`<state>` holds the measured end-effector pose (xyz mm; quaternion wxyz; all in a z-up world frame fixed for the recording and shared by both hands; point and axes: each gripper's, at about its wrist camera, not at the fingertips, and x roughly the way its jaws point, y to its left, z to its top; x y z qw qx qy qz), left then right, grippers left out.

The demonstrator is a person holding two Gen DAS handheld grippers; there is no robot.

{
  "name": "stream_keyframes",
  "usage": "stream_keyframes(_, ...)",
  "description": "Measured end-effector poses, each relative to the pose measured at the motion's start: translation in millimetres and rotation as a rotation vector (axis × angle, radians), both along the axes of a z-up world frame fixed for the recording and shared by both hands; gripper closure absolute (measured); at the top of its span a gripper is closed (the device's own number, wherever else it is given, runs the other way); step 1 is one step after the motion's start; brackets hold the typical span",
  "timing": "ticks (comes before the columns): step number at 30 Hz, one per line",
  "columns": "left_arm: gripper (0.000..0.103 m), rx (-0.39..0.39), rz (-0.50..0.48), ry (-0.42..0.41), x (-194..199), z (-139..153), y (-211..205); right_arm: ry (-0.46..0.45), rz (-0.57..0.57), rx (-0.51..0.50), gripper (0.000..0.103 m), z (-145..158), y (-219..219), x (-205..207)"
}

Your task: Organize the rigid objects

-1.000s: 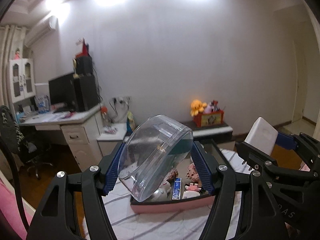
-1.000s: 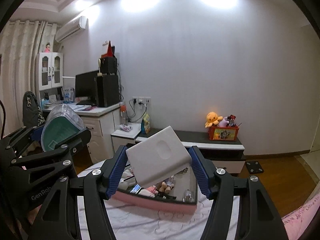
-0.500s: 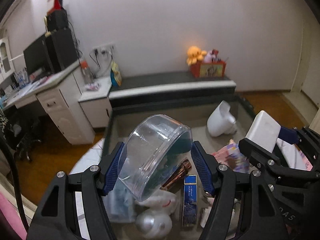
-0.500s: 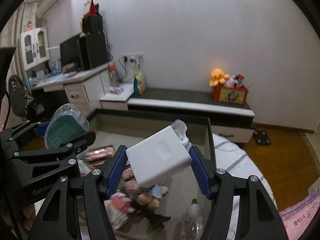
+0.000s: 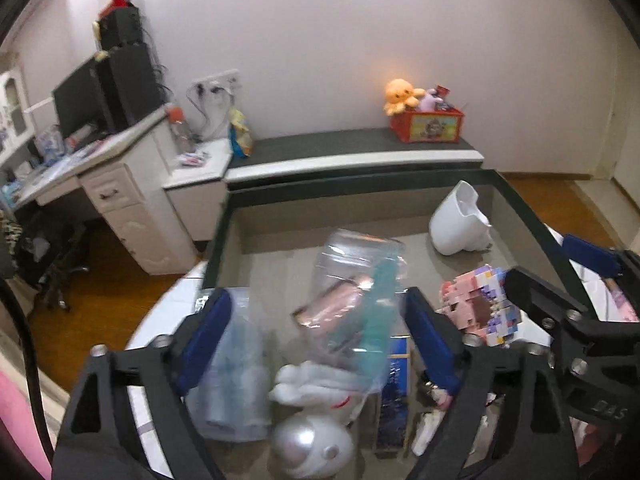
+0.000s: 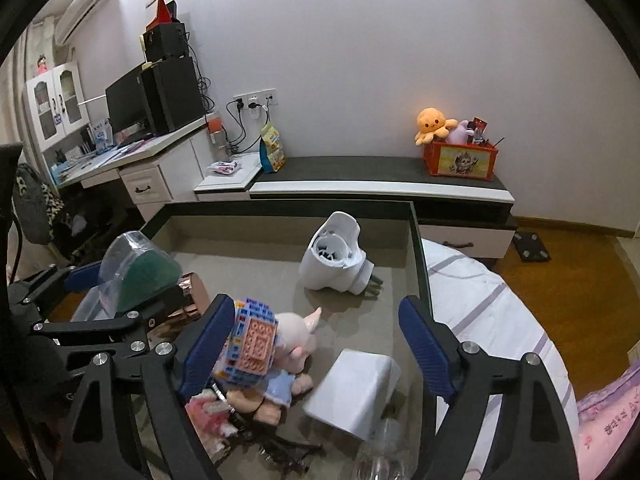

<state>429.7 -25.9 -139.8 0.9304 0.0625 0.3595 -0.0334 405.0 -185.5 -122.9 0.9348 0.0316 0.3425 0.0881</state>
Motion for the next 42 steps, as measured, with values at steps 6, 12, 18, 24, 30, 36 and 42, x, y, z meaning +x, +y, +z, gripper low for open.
stream_keyframes(6,0.007,-0.051,-0.01,-0.052,-32.9,19.8,9.2,-0.039,0.01,0.009,0.009,18.1,0.5,-22.5)
stream_keyframes(12,0.004,-0.074,-0.002,-0.1,-66.0,40.4,13.4,-0.085,0.012,0.0,0.009,40.0,6.0,-55.7)
stream_keyframes(18,0.004,-0.089,-0.004,-0.142,-104.6,61.6,17.0,-0.115,0.022,0.005,0.009,58.4,6.8,-90.7)
stream_keyframes(24,0.004,-0.082,0.004,-0.227,-151.5,86.3,18.0,-0.154,0.027,0.011,0.009,75.6,6.5,-126.8)
stream_keyframes(30,0.003,-0.08,0.013,-0.34,-211.7,116.2,22.7,-0.25,0.01,-0.004,0.009,103.0,8.9,-177.5)
stream_keyframes(36,0.001,-0.125,0.005,-0.42,-265.2,139.3,31.8,-0.316,0.004,-0.014,0.009,125.1,11.7,-226.5)
stream_keyframes(42,0.0,-0.107,0.021,-0.502,-315.8,155.9,34.2,-0.362,0.013,-0.007,0.009,141.1,15.2,-269.7)
